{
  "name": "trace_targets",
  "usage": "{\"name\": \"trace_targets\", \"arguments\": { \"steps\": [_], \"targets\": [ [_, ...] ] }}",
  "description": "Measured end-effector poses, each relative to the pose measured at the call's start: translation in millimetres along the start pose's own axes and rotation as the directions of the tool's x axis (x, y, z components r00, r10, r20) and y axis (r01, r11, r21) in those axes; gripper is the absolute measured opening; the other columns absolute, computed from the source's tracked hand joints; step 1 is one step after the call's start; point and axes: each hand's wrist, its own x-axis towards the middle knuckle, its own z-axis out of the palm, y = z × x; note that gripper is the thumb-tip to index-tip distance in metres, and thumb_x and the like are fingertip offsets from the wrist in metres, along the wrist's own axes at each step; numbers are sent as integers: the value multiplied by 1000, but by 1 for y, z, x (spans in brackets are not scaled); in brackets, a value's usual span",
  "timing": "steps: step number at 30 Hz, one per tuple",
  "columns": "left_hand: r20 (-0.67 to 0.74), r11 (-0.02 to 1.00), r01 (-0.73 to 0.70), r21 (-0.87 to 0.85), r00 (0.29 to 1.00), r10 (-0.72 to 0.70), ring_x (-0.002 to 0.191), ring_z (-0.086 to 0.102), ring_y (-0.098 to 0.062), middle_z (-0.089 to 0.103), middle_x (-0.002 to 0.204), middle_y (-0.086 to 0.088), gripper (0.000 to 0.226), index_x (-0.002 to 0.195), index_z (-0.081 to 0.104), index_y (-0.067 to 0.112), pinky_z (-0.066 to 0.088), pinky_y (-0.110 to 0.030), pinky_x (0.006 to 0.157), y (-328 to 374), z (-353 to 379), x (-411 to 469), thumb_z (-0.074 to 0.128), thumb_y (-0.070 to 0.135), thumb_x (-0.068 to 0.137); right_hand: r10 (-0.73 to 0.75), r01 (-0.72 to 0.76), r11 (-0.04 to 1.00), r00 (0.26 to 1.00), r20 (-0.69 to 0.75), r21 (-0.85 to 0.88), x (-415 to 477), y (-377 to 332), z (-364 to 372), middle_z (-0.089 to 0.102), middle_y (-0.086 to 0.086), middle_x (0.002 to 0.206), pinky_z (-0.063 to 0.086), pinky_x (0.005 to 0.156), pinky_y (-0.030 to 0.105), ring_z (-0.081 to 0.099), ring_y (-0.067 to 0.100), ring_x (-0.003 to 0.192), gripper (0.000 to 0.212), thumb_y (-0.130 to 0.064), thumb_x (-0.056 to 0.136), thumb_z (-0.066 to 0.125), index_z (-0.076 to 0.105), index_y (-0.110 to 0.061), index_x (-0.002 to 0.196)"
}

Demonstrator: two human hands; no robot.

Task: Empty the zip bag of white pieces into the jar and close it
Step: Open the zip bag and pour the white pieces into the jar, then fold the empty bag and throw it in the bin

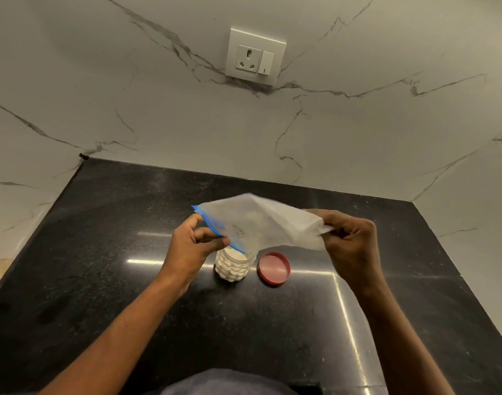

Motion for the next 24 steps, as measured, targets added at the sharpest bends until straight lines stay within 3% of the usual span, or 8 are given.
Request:
{"name": "trace_targets", "arguments": {
  "steps": [2,5,8,12,15,19,22,24],
  "targets": [
    [10,1000,2,-11,1000,-2,102,80,-15,84,102,-4,56,130,63,24,61,-15,76,1,-1,0,84,0,83,-10,10,1000,996,-93,5,3,2,-2,79,3,96,64,72,28,76,15,86,25,8,90,72,78,-11,104],
    [24,1000,-14,-23,1000,15,104,80,-16,84,106,-2,49,125,66,22,61,-16,77,4,0,0,82,0,85,28,-24,999,996,-87,45,4,2,2,78,-6,86,60,65,20,74,9,76,16,-7,95,72,77,-16,106],
    [7,998,-56,1,998,56,112,76,-20,80,117,-4,33,117,75,20,63,-32,93,10,3,2,83,10,87,159,-115,959,975,-153,260,2,3,3,80,3,88,64,72,32,77,22,81,18,-4,94,73,80,-19,101],
    [130,999,-33,6,991,32,117,73,-15,77,126,0,42,126,73,25,60,-31,98,34,8,7,79,40,86,462,-287,683,882,-93,671,-3,5,1,77,18,113,63,89,52,74,41,104,26,-17,89,80,76,-10,113],
    [157,999,-43,-6,987,44,100,80,-21,83,107,-5,30,118,75,17,66,-34,89,49,14,10,75,33,92,551,-357,563,834,-17,745,-8,5,7,76,11,121,61,93,51,71,38,114,39,-13,88,79,70,-12,126],
    [123,969,-198,150,976,180,88,81,-16,83,97,-2,19,114,78,14,63,-20,76,64,21,11,75,19,96,433,-305,847,870,-235,435,-15,1,6,61,2,137,59,98,53,63,24,125,74,-4,82,83,47,-28,142],
    [156,917,-304,258,950,271,89,80,-14,83,96,-1,22,114,78,14,63,-20,78,77,24,10,77,19,93,29,-35,999,915,-401,-8,-8,-10,-1,43,-2,153,41,116,48,43,14,143,79,-24,80,83,43,-25,148],
    [188,887,-355,294,932,311,92,79,-17,82,100,-2,24,114,79,14,64,-26,84,83,27,8,78,20,91,-241,166,953,922,-303,-254,5,-25,0,43,7,156,34,119,43,37,23,147,67,-28,83,80,52,-19,143]
  ]
}}
